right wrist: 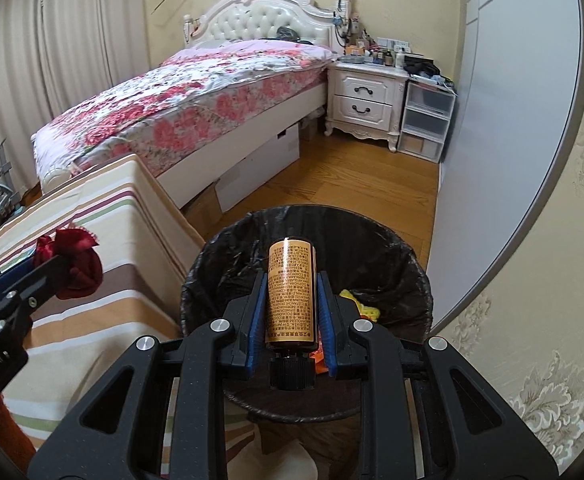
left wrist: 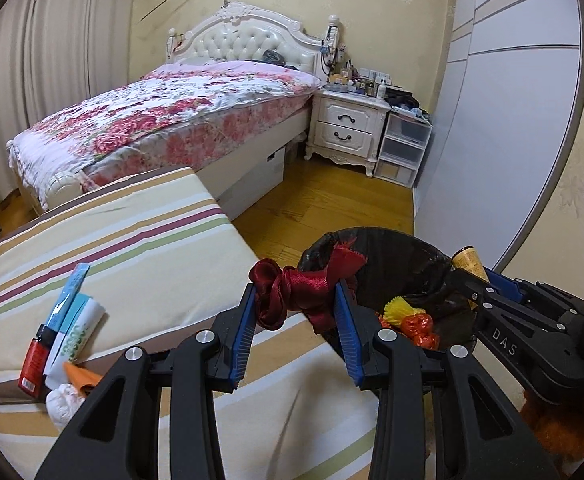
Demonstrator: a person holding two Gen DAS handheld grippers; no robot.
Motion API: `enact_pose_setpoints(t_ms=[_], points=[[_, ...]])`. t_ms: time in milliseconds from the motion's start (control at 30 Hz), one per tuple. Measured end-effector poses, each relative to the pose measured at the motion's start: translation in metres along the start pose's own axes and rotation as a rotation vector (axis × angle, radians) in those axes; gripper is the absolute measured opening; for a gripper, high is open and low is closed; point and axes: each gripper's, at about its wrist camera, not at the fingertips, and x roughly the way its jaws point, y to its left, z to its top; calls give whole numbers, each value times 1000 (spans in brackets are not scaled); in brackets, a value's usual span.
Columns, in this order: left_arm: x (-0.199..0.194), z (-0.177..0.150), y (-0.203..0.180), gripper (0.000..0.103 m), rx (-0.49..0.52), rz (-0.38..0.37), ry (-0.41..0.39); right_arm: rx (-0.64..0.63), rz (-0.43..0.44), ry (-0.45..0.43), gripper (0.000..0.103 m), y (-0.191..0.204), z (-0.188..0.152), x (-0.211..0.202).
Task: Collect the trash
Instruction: 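Carry both items over the bin and open both grippers to drop them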
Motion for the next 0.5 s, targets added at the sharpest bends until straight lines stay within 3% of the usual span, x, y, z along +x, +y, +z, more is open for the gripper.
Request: enact_pose_setpoints(t_ms=[367, 433, 500], points=[[44, 13, -36, 41, 56, -17, 35, 52, -22, 19, 26, -25, 2, 21], [51, 12, -40, 54, 68, -23, 56, 59, -31, 22, 35, -28, 2, 25], [53, 12, -41, 60, 70, -12, 54, 69, -42, 20, 36, -31, 0, 26]])
